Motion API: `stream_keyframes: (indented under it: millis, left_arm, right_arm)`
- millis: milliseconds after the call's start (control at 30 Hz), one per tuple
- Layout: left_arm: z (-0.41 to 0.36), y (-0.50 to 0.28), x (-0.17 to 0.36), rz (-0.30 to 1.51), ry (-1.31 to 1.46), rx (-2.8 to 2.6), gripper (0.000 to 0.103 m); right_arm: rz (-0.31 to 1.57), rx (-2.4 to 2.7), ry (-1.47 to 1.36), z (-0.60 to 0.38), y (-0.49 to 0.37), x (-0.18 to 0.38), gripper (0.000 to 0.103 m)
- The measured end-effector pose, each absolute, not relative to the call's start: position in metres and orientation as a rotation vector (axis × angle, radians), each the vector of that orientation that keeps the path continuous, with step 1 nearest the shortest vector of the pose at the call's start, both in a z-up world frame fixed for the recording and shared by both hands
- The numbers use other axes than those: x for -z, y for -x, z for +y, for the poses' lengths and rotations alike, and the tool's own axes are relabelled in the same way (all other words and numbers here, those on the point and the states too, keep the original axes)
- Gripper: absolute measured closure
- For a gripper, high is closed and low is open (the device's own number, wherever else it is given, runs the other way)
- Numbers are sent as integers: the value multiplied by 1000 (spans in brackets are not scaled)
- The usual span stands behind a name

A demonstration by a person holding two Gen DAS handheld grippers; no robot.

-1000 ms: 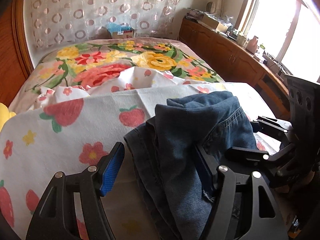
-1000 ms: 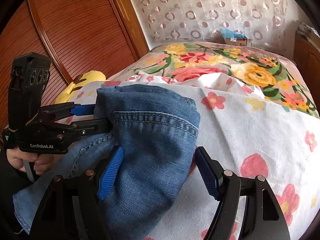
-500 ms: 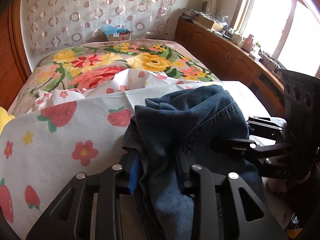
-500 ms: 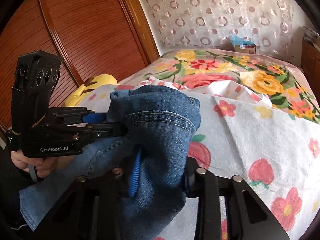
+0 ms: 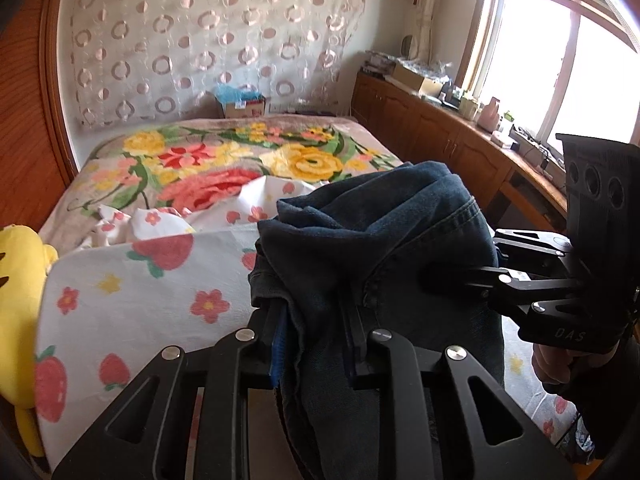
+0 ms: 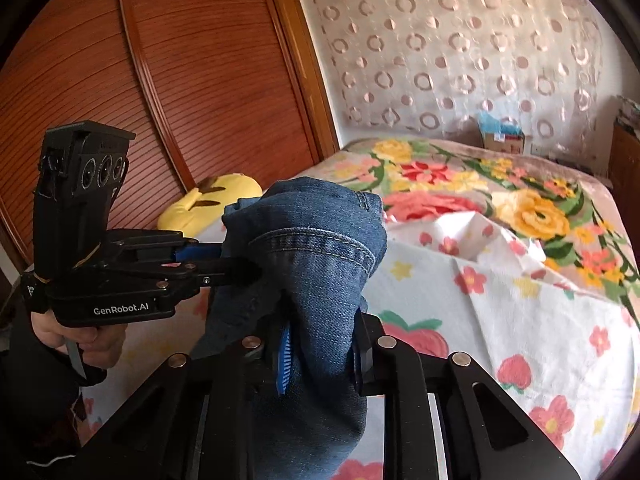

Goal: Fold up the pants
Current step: 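Lift the folded jeans with both grippers and carry them toward the yellow plush toy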

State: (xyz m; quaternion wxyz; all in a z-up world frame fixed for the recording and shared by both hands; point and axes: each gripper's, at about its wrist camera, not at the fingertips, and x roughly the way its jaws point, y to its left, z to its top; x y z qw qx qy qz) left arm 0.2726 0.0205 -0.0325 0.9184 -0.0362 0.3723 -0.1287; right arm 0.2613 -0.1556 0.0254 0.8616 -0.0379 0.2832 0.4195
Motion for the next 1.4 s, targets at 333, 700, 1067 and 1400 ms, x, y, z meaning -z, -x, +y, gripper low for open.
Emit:
stream_keyframes:
  millis: [333,700,1067,1400]
  left_arm:
    - [42,-243,-3,664,92,226,80]
    - [109,-186,-51,521,100,82,80]
    - [202,-131,-69,446,134,-137,80]
    - [257,-187,-38,541,137,-202,80]
  right_arm:
    - [505,-905,104,-158,-233,-51,82]
    - [382,-1022,125,-114,-194,-88,84]
    - [339,-1237,151,-14,-207,-97,84]
    - [470,-1260,25,50,-311,-38,84]
